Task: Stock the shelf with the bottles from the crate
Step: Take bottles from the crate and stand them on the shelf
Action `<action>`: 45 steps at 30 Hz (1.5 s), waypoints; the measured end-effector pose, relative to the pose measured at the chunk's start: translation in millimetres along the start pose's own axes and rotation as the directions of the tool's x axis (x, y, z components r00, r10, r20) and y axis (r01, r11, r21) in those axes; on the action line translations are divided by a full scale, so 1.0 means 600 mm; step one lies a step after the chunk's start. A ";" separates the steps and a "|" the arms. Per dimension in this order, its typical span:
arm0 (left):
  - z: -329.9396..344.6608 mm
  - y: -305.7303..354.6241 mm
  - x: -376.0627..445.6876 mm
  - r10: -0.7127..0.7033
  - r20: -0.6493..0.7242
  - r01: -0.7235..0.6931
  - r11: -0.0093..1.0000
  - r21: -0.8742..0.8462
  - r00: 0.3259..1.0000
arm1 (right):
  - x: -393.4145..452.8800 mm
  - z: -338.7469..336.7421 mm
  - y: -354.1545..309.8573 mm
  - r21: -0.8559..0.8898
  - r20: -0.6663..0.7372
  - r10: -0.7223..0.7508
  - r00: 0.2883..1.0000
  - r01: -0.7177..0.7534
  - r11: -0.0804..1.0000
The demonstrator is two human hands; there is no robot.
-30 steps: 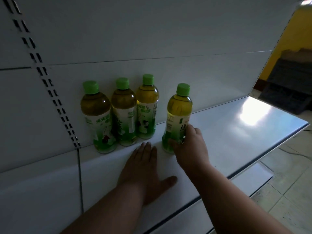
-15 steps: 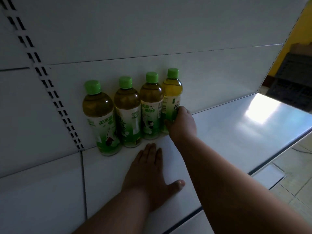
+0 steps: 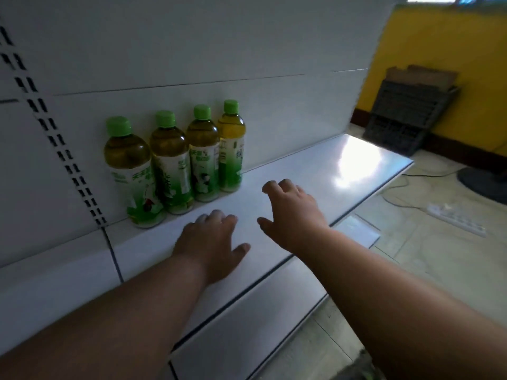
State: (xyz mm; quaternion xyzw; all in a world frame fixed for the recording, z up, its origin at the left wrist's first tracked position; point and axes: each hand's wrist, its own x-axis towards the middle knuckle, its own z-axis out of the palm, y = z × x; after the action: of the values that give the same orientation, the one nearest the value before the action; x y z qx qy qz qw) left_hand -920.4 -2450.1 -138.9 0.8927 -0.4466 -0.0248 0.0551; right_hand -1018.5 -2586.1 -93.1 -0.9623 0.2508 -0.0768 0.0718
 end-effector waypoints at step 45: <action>0.414 0.570 -0.340 0.463 0.422 -0.490 0.870 -0.051 0.779 | -0.718 0.358 0.510 0.001 0.508 0.852 0.127 -0.989 0.147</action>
State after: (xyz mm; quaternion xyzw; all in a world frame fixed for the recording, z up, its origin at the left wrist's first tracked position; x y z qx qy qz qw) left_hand -1337.4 -2509.2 -345.1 0.7251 -0.6592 -0.1883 -0.0658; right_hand -1494.9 -2616.4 -405.7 -0.5480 0.7620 0.1376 0.3166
